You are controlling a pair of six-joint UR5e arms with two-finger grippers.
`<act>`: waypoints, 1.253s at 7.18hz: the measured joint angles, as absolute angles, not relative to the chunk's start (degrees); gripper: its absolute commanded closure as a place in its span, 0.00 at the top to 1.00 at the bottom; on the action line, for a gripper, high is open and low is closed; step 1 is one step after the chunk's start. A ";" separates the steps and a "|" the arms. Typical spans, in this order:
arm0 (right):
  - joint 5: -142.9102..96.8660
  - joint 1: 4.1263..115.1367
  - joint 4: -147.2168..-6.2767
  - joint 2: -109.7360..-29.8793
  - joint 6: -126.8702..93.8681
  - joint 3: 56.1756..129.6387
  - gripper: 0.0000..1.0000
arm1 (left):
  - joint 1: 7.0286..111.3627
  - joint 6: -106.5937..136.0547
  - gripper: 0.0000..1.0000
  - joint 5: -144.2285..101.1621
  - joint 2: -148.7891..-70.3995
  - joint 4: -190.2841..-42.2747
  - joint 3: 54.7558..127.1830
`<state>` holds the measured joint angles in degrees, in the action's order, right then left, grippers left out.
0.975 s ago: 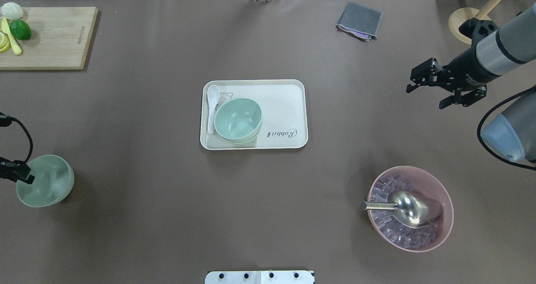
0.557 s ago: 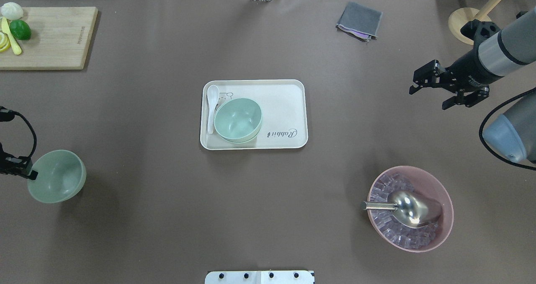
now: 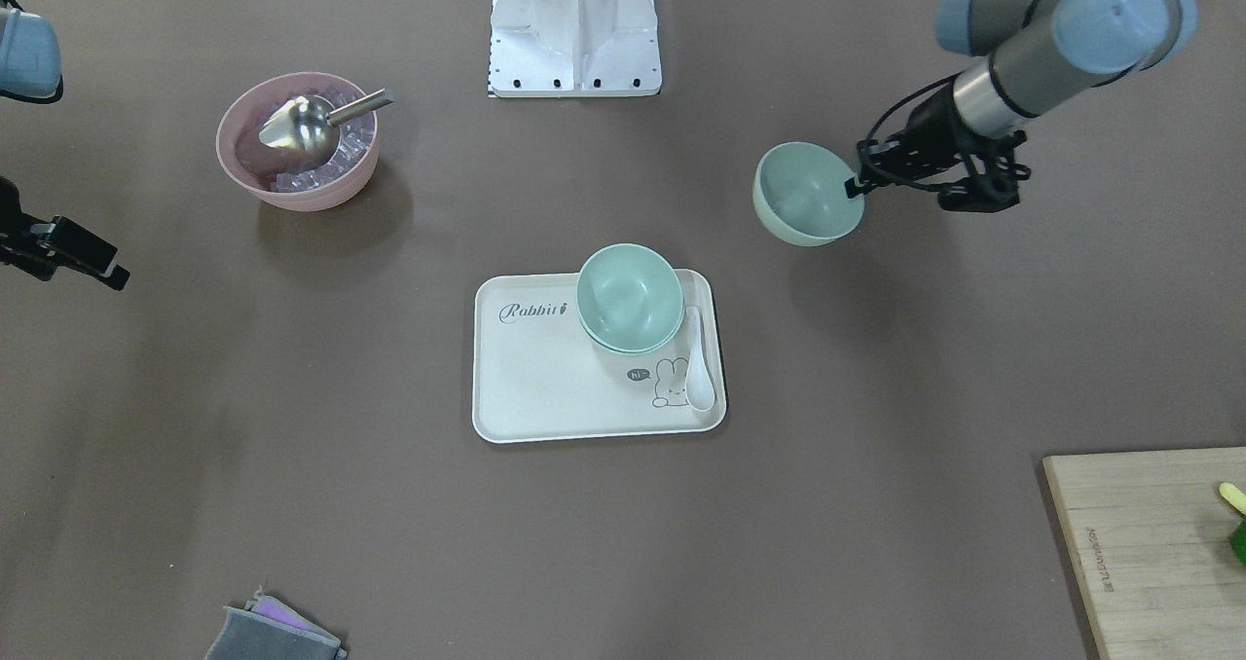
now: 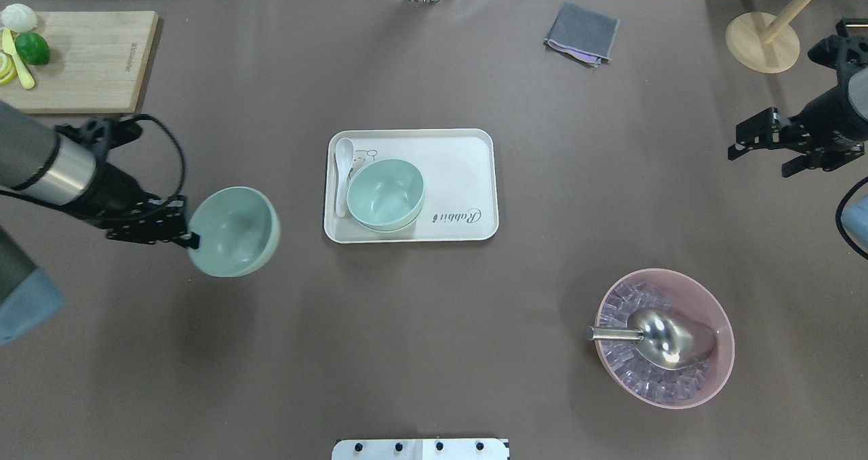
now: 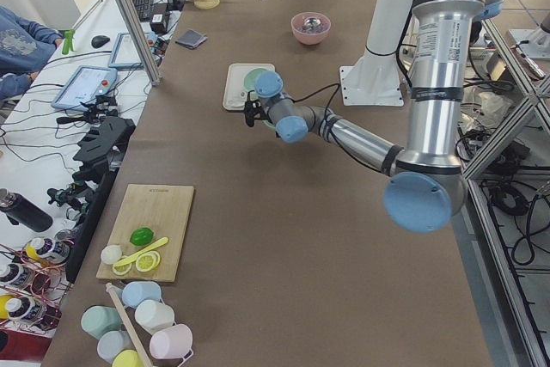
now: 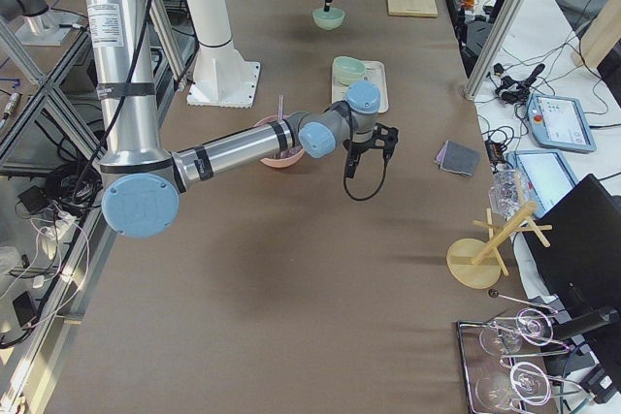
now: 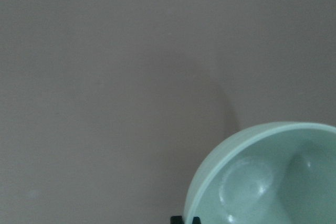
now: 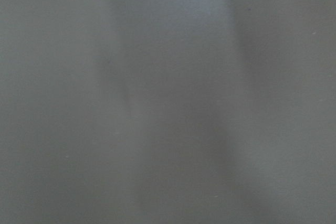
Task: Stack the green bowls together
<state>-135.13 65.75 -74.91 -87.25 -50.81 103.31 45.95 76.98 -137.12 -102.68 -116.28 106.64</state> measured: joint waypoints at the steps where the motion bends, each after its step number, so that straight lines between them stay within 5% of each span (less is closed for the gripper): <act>1: -135.21 67.62 -74.85 -88.56 -45.15 101.33 1.00 | 44.10 81.89 0.00 -135.61 -110.71 -113.62 103.58; 5: -135.26 72.87 -74.68 -90.06 -30.02 93.98 1.00 | 42.83 84.68 0.00 -130.81 -123.42 -110.42 94.82; 6: -135.26 73.06 -74.64 -90.24 -29.52 93.75 1.00 | 42.78 84.74 0.25 -130.21 -124.42 -110.47 93.83; 7: -135.30 73.22 -74.63 -90.31 -29.35 93.71 1.00 | 42.76 84.72 0.98 -129.93 -124.69 -110.52 93.38; 9: -135.50 73.50 -74.62 -90.46 -29.22 93.67 1.00 | 42.55 84.69 0.98 -128.32 -124.81 -110.87 92.68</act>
